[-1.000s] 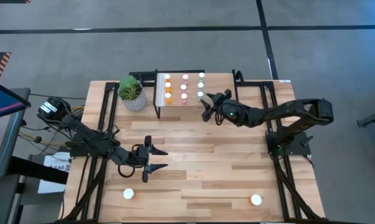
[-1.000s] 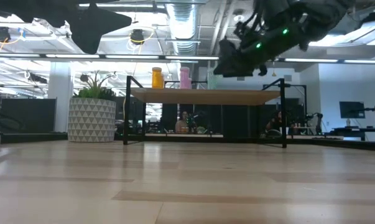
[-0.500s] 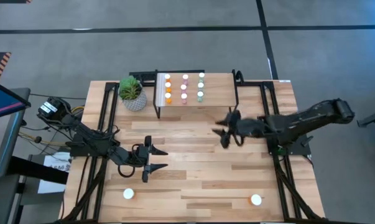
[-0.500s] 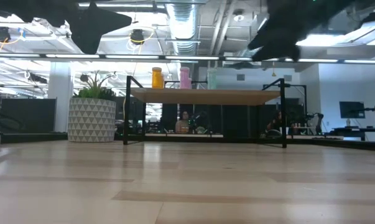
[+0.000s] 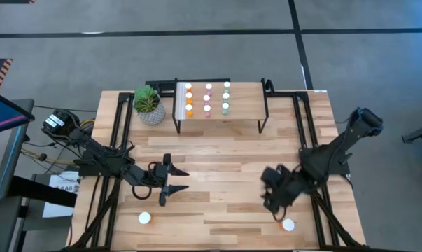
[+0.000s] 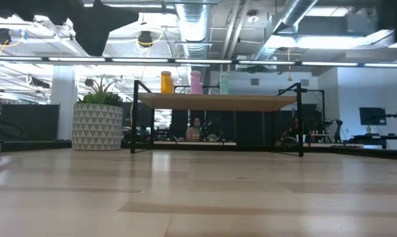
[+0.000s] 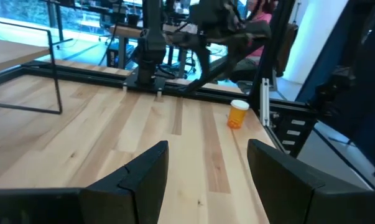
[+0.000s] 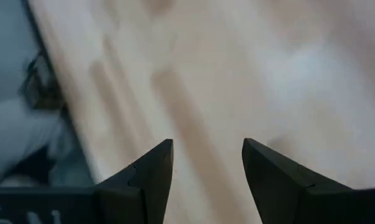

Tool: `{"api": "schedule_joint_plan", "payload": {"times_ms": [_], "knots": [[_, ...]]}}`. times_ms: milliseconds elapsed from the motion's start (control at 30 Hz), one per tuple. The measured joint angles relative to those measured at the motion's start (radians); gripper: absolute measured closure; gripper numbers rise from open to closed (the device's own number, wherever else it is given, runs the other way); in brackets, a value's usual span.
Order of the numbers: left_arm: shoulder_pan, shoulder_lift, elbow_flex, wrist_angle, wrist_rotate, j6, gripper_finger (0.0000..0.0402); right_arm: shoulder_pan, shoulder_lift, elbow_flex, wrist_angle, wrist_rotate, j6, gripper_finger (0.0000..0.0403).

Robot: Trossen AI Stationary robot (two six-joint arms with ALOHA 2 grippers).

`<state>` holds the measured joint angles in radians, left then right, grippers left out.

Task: Pick and place medicine bottles onto shelf by color
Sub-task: Put the right big orange pill bottle on the shelf

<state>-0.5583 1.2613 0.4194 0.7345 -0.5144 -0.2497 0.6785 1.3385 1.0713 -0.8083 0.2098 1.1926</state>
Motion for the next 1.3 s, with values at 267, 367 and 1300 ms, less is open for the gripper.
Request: {"api": "schedule_joint_plan", "payload": {"times_ms": [267, 367, 1300], "knots": [[0.0, 0.0, 0.0, 0.015, 0.004, -0.002, 0.0194, 0.117, 0.122, 0.041, 0.004, -0.311, 0.339, 0.0179], [0.0, 0.0, 0.0, 0.028, 0.013, -0.002, 0.0194, 0.165, 0.141, 0.041, -0.006, -0.374, 0.479, 0.0175], [0.0, 0.0, 0.0, 0.034, 0.039, -0.009, 0.0194, 0.338, 0.156, -0.01, -0.041, -0.18, 0.842, 0.0084]]}}
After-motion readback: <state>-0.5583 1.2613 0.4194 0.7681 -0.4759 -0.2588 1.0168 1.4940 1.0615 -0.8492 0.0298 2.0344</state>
